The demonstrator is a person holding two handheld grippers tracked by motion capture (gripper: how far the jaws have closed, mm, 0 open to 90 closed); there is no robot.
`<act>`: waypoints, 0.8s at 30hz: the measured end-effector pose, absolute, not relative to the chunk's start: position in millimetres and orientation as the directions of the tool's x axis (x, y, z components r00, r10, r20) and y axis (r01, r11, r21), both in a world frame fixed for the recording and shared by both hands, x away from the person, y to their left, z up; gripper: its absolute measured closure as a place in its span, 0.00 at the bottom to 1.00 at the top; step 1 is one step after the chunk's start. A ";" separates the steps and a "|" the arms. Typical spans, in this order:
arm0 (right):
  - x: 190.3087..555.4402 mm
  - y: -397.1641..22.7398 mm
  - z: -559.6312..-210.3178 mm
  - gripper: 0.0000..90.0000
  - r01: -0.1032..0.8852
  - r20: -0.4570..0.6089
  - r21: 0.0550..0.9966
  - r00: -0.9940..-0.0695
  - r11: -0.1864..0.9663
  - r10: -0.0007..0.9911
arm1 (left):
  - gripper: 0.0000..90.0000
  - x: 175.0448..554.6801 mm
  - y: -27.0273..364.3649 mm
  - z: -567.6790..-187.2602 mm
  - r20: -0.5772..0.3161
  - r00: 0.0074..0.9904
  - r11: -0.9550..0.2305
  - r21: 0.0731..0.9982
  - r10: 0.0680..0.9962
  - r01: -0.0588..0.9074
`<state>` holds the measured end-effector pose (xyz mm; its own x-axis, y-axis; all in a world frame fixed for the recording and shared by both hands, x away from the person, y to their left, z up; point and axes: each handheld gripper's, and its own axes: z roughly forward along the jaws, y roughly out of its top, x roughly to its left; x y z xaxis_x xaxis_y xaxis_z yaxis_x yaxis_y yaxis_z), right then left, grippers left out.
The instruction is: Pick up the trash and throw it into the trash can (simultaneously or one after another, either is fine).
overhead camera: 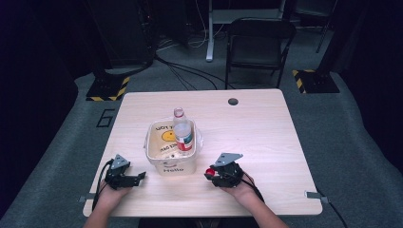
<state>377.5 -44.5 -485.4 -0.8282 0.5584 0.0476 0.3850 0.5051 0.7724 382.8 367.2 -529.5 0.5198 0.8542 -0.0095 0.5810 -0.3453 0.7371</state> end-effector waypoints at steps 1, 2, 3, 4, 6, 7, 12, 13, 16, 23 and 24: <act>378.0 -44.9 -484.2 0.64 0.387 0.050 0.773 -0.828 0.504 0.559 | 0.16 382.8 367.1 -529.5 -0.010 0.520 -0.345 0.737 0.854 0.581; 378.5 -45.3 -482.9 0.64 0.389 0.052 0.772 -0.827 0.503 0.559 | 0.16 382.9 367.2 -529.5 -0.009 0.520 -0.345 0.737 0.854 0.581; 379.5 -45.3 -481.5 0.64 0.385 0.050 0.774 -0.828 0.503 0.558 | 0.16 382.9 367.4 -529.4 -0.006 0.521 -0.349 0.736 0.853 0.581; 379.8 -45.0 -479.6 0.64 0.384 0.050 0.775 -0.829 0.502 0.557 | 0.16 382.9 367.0 -529.7 -0.009 0.518 -0.343 0.740 0.855 0.579; 380.3 -44.3 -475.1 0.64 0.376 0.046 0.779 -0.833 0.502 0.552 | 0.16 382.9 367.0 -529.8 -0.008 0.518 -0.343 0.740 0.855 0.579; 380.1 -43.6 -472.5 0.64 0.375 0.048 0.780 -0.834 0.501 0.549 | 0.16 382.9 367.0 -529.7 -0.009 0.518 -0.343 0.740 0.855 0.579; 378.7 -39.4 -456.6 0.64 0.356 0.040 0.788 -0.844 0.503 0.535 | 0.16 383.0 366.7 -530.3 -0.008 0.516 -0.339 0.744 0.857 0.575; 378.8 -38.7 -453.1 0.64 0.347 0.036 0.792 -0.848 0.502 0.529 | 0.16 383.1 366.5 -530.7 -0.008 0.514 -0.336 0.747 0.858 0.573; 379.2 -36.4 -443.4 0.65 0.342 0.039 0.797 -0.851 0.497 0.524 | 0.16 383.0 366.9 -530.0 -0.009 0.518 -0.342 0.742 0.856 0.577; 381.0 -32.7 -426.8 0.64 0.334 0.039 0.801 -0.858 0.497 0.513 | 0.16 383.1 366.6 -530.5 -0.008 0.515 -0.338 0.746 0.857 0.574; 381.0 -32.4 -424.4 0.64 0.330 0.037 0.803 -0.858 0.496 0.512 | 0.16 383.1 366.6 -530.5 -0.008 0.515 -0.338 0.746 0.857 0.574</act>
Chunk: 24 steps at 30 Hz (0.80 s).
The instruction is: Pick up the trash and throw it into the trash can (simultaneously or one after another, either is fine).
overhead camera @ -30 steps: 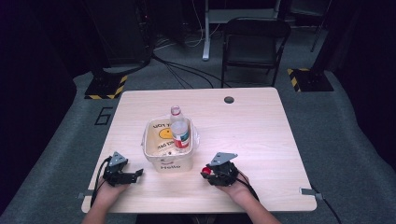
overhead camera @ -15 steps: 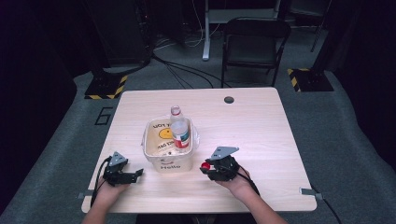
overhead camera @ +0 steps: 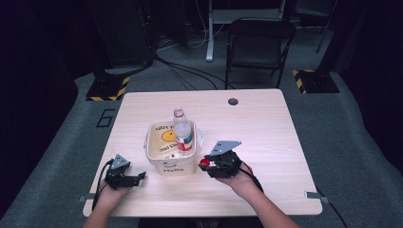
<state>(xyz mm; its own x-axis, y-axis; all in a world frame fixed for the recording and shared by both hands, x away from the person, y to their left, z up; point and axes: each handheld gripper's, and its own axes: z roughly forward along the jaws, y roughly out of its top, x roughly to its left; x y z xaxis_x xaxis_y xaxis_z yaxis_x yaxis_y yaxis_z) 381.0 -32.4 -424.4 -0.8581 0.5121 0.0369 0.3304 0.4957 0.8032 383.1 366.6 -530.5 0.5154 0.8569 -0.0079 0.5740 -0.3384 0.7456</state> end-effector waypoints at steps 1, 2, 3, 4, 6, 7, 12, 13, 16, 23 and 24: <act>380.1 -32.1 -421.7 0.64 0.336 0.043 0.803 -0.857 0.492 0.514 | 0.16 383.1 366.7 -530.3 -0.008 0.516 -0.339 0.745 0.856 0.575; 380.2 -32.1 -419.0 0.64 0.329 0.040 0.806 -0.859 0.492 0.510 | 0.16 383.1 366.6 -530.5 -0.008 0.515 -0.338 0.746 0.857 0.574; 380.3 -32.0 -416.6 0.65 0.326 0.042 0.810 -0.861 0.488 0.507 | 0.16 383.1 366.7 -530.4 -0.008 0.516 -0.339 0.745 0.857 0.574; 380.1 -31.8 -414.3 0.64 0.331 0.050 0.812 -0.860 0.481 0.507 | 0.16 383.1 366.6 -530.5 -0.008 0.516 -0.338 0.746 0.857 0.574; 380.1 -31.3 -409.9 0.65 0.331 0.054 0.815 -0.861 0.476 0.506 | 0.16 383.2 366.6 -530.5 -0.008 0.516 -0.338 0.746 0.857 0.574; 380.5 -30.8 -408.0 0.65 0.325 0.050 0.817 -0.862 0.476 0.504 | 0.16 383.2 366.6 -530.5 -0.008 0.516 -0.338 0.746 0.857 0.574; 381.9 -27.5 -399.1 0.65 0.315 0.039 0.823 -0.862 0.473 0.506 | 0.16 383.2 366.6 -530.5 -0.008 0.516 -0.339 0.746 0.856 0.574; 381.7 -26.8 -397.0 0.65 0.316 0.041 0.823 -0.861 0.472 0.506 | 0.16 383.2 366.6 -530.5 -0.008 0.516 -0.338 0.746 0.857 0.573; 382.7 -25.3 -390.7 0.65 0.300 0.029 0.828 -0.866 0.473 0.499 | 0.16 383.2 366.6 -530.5 -0.008 0.516 -0.339 0.746 0.857 0.573; 383.5 -18.5 -375.6 0.65 0.273 0.010 0.836 -0.874 0.475 0.486 | 0.16 383.2 366.6 -530.5 -0.008 0.516 -0.339 0.746 0.857 0.573; 383.8 -16.8 -374.0 0.65 0.271 0.007 0.838 -0.874 0.474 0.487 | 0.16 383.2 366.6 -530.5 -0.008 0.516 -0.339 0.746 0.856 0.574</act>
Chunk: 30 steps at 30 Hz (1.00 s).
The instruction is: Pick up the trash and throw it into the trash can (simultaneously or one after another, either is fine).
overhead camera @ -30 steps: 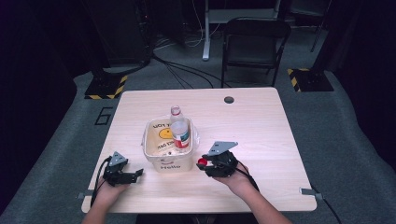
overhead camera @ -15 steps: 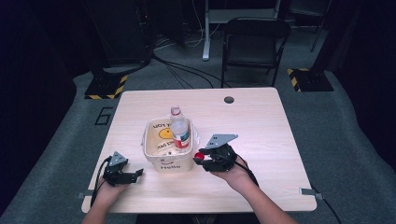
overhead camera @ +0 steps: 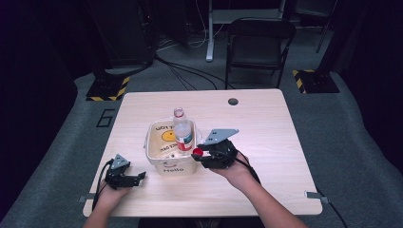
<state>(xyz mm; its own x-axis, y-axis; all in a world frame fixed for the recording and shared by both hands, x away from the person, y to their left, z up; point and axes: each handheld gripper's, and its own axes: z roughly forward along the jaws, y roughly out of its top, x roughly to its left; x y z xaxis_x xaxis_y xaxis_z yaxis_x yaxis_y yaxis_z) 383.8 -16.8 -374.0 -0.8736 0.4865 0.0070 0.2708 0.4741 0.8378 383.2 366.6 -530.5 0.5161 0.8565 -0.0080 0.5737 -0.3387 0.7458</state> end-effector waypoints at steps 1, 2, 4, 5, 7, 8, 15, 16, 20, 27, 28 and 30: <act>384.6 -15.1 -372.4 0.65 0.263 0.001 0.840 -0.876 0.475 0.483 | 0.16 383.2 366.6 -530.5 -0.008 0.516 -0.339 0.746 0.857 0.574; 384.6 -13.4 -370.7 0.65 0.265 0.004 0.841 -0.875 0.471 0.484 | 0.16 383.2 366.6 -530.5 -0.008 0.516 -0.339 0.746 0.856 0.574; 385.5 -9.8 -367.8 0.65 0.266 0.010 0.843 -0.877 0.468 0.480 | 0.16 383.2 366.7 -530.5 -0.008 0.516 -0.339 0.746 0.856 0.574; 386.5 -8.1 -366.7 0.65 0.258 0.004 0.844 -0.880 0.470 0.475 | 0.16 383.2 366.6 -530.5 -0.008 0.516 -0.339 0.746 0.856 0.574; 388.0 -4.0 -365.7 0.65 0.258 0.007 0.846 -0.880 0.466 0.474 | 0.16 383.2 366.7 -530.5 -0.008 0.517 -0.339 0.746 0.856 0.574; 389.5 -2.2 -365.8 0.65 0.251 0.000 0.847 -0.882 0.469 0.472 | 0.16 383.3 366.7 -530.4 -0.008 0.517 -0.339 0.745 0.856 0.574; 394.3 9.2 -368.8 0.65 0.247 -0.003 0.853 -0.878 0.460 0.478 | 0.16 383.3 366.8 -530.4 -0.008 0.518 -0.340 0.745 0.856 0.573; 395.5 10.6 -369.4 0.65 0.239 -0.012 0.854 -0.879 0.462 0.476 | 0.16 383.3 366.7 -530.4 -0.008 0.518 -0.340 0.746 0.856 0.573; 398.5 17.5 -371.4 0.65 0.246 -0.007 0.854 -0.876 0.459 0.482 | 0.16 383.2 366.5 -530.6 -0.008 0.517 -0.338 0.747 0.856 0.572; 403.9 29.0 -375.0 0.65 0.237 -0.021 0.853 -0.875 0.465 0.484 | 0.16 383.2 367.6 -529.2 -0.004 0.535 -0.361 0.733 0.845 0.576; 404.3 30.7 -375.3 0.65 0.240 -0.019 0.852 -0.874 0.466 0.486 | 0.16 383.2 367.5 -529.2 -0.004 0.535 -0.361 0.733 0.845 0.576; 406.1 33.7 -376.9 0.65 0.240 -0.024 0.850 -0.872 0.470 0.488 | 0.16 383.0 367.6 -529.2 -0.003 0.537 -0.363 0.733 0.843 0.574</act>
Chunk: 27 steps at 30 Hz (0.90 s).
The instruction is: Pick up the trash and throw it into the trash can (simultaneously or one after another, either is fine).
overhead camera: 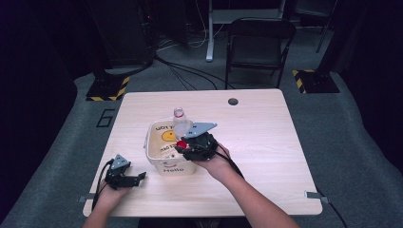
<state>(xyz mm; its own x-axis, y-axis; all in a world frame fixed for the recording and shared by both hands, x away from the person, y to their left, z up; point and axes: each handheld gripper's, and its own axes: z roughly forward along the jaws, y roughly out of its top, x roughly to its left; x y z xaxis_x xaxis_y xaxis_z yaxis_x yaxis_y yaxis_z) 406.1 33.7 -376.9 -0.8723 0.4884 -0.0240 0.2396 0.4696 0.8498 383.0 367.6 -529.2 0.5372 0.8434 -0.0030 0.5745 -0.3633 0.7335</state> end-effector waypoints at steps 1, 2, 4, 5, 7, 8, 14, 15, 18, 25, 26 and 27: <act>407.1 35.1 -377.9 0.65 0.238 -0.028 0.849 -0.871 0.471 0.491 | 0.16 383.0 367.5 -529.2 -0.004 0.537 -0.362 0.734 0.844 0.575; 408.1 36.4 -378.9 0.65 0.238 -0.029 0.849 -0.870 0.472 0.492 | 0.16 383.0 367.5 -529.2 -0.003 0.537 -0.363 0.734 0.843 0.575; 409.3 38.6 -380.8 0.65 0.239 -0.032 0.848 -0.868 0.473 0.496 | 0.16 383.0 367.5 -529.2 -0.004 0.537 -0.363 0.734 0.844 0.575; 409.9 39.7 -381.8 0.65 0.238 -0.035 0.847 -0.868 0.476 0.496 | 0.16 383.0 367.5 -529.2 -0.003 0.538 -0.363 0.734 0.843 0.574; 410.7 41.7 -384.2 0.65 0.234 -0.043 0.843 -0.867 0.483 0.496 | 0.16 383.1 367.5 -529.2 -0.003 0.539 -0.364 0.734 0.842 0.574; 411.1 42.7 -385.4 0.65 0.236 -0.043 0.842 -0.867 0.485 0.497 | 0.16 383.1 367.5 -529.2 -0.003 0.540 -0.365 0.734 0.842 0.573; 414.4 47.0 -391.1 0.64 0.219 -0.077 0.835 -0.862 0.504 0.501 | 0.16 383.2 367.4 -529.2 -0.003 0.540 -0.365 0.734 0.842 0.573; 414.4 47.5 -391.5 0.64 0.216 -0.079 0.836 -0.862 0.504 0.500 | 0.16 383.2 367.5 -529.2 -0.003 0.540 -0.366 0.733 0.841 0.573; 415.2 48.3 -392.8 0.64 0.216 -0.081 0.833 -0.863 0.510 0.499 | 0.16 383.6 366.6 -530.2 0.000 0.533 -0.357 0.743 0.846 0.567; 417.1 45.8 -395.6 0.56 0.237 -0.071 0.833 -0.850 0.500 0.522 | 0.16 383.5 366.5 -530.3 -0.001 0.532 -0.355 0.743 0.847 0.567; 416.8 45.1 -395.3 0.56 0.236 -0.072 0.834 -0.849 0.498 0.523 | 0.16 383.5 366.5 -530.3 -0.001 0.533 -0.356 0.743 0.846 0.567; 416.1 44.2 -395.1 0.55 0.235 -0.073 0.836 -0.847 0.495 0.526 | 0.16 383.4 366.4 -530.3 -0.001 0.531 -0.355 0.743 0.847 0.568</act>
<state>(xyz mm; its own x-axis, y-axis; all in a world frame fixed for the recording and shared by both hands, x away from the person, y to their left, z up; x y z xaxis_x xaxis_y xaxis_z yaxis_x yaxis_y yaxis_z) 416.1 44.2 -395.1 -0.8474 0.5259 -0.0731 0.2352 0.4952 0.8363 383.4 366.4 -530.3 0.5310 0.8474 -0.0008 0.5675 -0.3550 0.7429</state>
